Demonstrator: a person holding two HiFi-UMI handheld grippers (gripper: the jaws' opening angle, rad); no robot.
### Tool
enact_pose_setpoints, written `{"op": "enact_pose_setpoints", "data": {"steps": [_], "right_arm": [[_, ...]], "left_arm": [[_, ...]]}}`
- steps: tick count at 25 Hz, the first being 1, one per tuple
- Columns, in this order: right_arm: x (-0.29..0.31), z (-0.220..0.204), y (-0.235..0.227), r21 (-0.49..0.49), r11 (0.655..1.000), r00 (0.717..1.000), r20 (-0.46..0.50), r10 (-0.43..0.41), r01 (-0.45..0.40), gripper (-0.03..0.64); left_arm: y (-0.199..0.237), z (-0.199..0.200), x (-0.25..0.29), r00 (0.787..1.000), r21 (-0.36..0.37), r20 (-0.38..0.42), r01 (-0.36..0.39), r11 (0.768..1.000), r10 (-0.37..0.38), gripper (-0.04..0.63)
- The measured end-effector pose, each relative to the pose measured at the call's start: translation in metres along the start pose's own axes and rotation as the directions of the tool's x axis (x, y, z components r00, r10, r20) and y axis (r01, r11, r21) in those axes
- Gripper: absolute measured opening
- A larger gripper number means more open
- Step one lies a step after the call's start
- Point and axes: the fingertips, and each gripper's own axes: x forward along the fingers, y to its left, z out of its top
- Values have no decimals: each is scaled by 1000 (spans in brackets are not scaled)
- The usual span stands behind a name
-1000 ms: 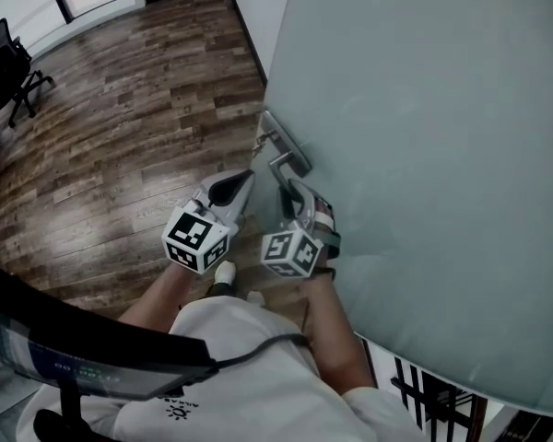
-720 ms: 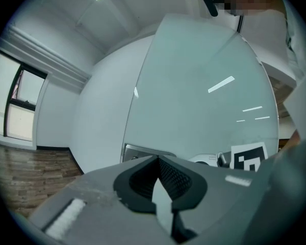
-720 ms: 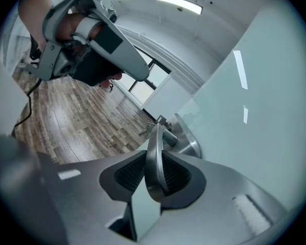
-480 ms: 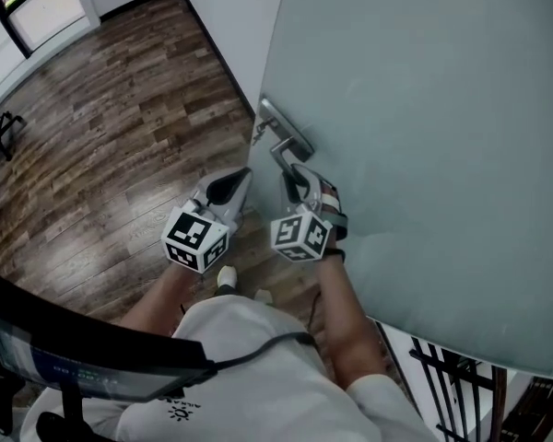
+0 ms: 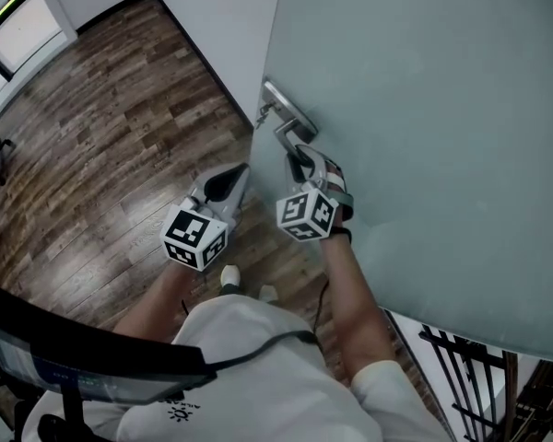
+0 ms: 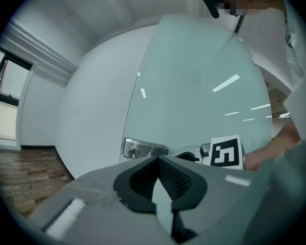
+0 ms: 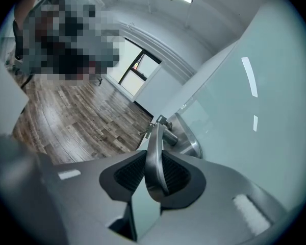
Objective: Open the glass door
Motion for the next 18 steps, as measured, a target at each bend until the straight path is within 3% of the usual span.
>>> {"op": "enact_pose_setpoints", "data": {"steps": [18], "right_arm": [[-4,-35,-30,26,997,997,-45,-65,66,92]], "left_arm": [[-8,-16,-10,1000,3,-15,8,1000,-8,3]]}}
